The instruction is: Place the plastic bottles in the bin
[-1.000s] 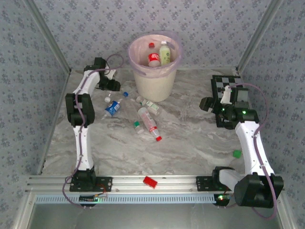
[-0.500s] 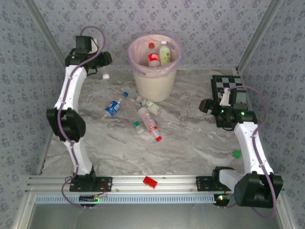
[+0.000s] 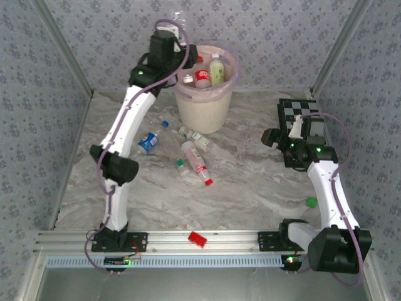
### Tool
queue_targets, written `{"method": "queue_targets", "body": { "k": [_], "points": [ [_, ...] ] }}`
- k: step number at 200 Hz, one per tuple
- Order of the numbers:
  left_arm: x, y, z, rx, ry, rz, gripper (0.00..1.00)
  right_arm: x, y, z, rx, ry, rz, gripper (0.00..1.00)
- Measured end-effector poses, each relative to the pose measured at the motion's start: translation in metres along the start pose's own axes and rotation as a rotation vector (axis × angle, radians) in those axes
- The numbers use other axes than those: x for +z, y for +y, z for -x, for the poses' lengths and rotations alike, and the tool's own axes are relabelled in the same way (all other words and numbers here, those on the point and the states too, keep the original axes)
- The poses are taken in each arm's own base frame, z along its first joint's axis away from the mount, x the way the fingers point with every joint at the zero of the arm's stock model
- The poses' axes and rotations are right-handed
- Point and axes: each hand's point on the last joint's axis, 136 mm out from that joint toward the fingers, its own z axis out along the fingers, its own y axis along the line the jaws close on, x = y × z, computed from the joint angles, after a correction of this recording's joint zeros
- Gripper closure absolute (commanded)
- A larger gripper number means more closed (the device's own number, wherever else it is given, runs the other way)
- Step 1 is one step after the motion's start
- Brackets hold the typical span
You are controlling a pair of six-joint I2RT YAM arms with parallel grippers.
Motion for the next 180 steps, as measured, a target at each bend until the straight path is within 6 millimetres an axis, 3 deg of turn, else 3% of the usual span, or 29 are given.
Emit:
{"method": "queue_targets", "body": {
  "k": [33,64,73,100,117,153,180],
  "points": [
    [0.046,0.001,-0.033,0.01,0.023,0.03,0.89,-0.002,-0.002,-0.006,0.001,0.001,-0.004,0.01],
    [0.063,0.014,-0.069,0.026,0.117,0.074,0.79,-0.002,-0.009,-0.009,0.007,0.008,-0.018,0.01],
    [0.063,0.017,-0.074,0.03,0.134,0.082,0.71,-0.003,-0.01,-0.008,0.008,0.007,-0.021,0.01],
    [0.062,0.013,-0.079,0.063,0.152,0.078,0.28,-0.002,-0.012,-0.008,0.012,0.008,-0.021,0.01],
    [0.062,0.008,-0.085,0.093,0.163,0.07,0.11,0.0,-0.012,-0.009,0.016,0.019,-0.018,0.01],
    [0.058,-0.004,-0.086,0.179,0.152,0.076,0.07,0.003,-0.012,-0.008,0.016,0.02,-0.013,0.01],
    [0.05,-0.008,-0.072,0.209,0.11,0.085,0.15,0.003,-0.012,-0.008,0.015,0.017,-0.012,0.01]
  ]
}}
